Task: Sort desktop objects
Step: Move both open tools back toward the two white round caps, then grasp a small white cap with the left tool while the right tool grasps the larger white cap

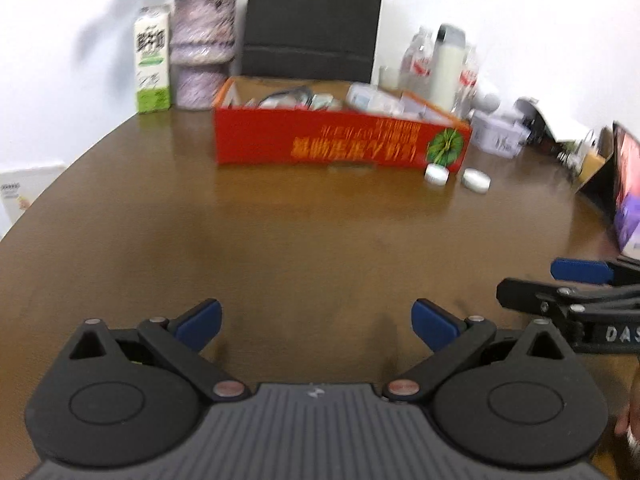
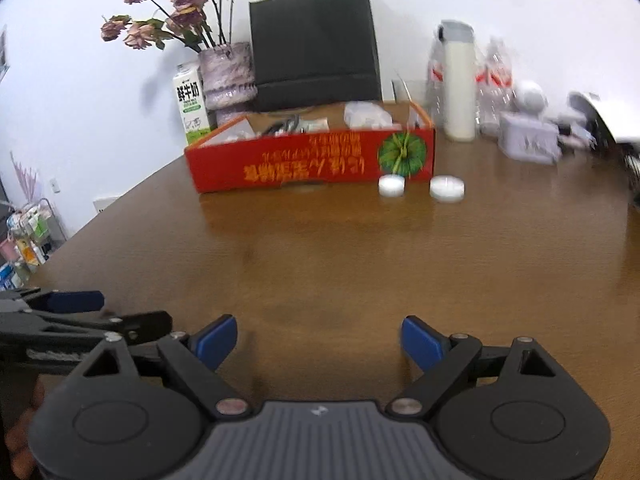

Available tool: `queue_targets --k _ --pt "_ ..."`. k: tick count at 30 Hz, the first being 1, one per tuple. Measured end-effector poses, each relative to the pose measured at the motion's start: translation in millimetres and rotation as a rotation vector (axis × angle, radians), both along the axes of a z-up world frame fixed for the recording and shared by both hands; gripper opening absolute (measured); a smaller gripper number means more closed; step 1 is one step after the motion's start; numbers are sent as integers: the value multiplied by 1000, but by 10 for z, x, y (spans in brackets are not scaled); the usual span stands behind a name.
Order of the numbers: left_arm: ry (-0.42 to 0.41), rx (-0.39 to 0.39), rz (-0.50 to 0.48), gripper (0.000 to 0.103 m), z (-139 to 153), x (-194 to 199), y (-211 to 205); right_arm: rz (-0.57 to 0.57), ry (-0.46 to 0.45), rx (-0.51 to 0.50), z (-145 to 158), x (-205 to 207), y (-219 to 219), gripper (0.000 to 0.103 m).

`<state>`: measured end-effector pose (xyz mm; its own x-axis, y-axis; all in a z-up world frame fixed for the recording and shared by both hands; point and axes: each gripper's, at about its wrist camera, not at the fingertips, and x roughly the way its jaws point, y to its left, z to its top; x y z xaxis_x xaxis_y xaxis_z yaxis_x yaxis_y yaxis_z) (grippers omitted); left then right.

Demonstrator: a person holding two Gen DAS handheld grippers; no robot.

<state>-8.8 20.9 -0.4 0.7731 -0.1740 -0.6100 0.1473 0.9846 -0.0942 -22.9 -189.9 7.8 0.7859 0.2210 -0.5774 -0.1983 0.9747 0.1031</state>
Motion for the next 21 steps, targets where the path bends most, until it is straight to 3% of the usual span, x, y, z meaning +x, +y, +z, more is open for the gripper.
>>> queue_targets --k 3,5,8,12,15,17,21 --pt "-7 -28 -30 99 76 360 -79 -14 -31 -48 123 396 -130 83" --pt "-1 -40 -70 84 121 661 -179 -36 -28 -90 146 744 -213 80" --pt "-5 -56 -105 80 178 1113 -383 -79 -11 -142 100 1243 -358 69" --pt "-23 -53 -195 80 129 1497 -825 -102 56 -148 -75 1754 -554 63" --pt "-31 -25 -252 77 30 1695 -1134 -84 78 -100 -171 1957 -673 54" --pt "-26 -16 -239 63 -40 1814 -1276 -77 59 -94 -187 1995 -736 38" --pt "21 -26 -241 62 -188 1972 -1410 -58 44 -67 -207 1938 -925 38"
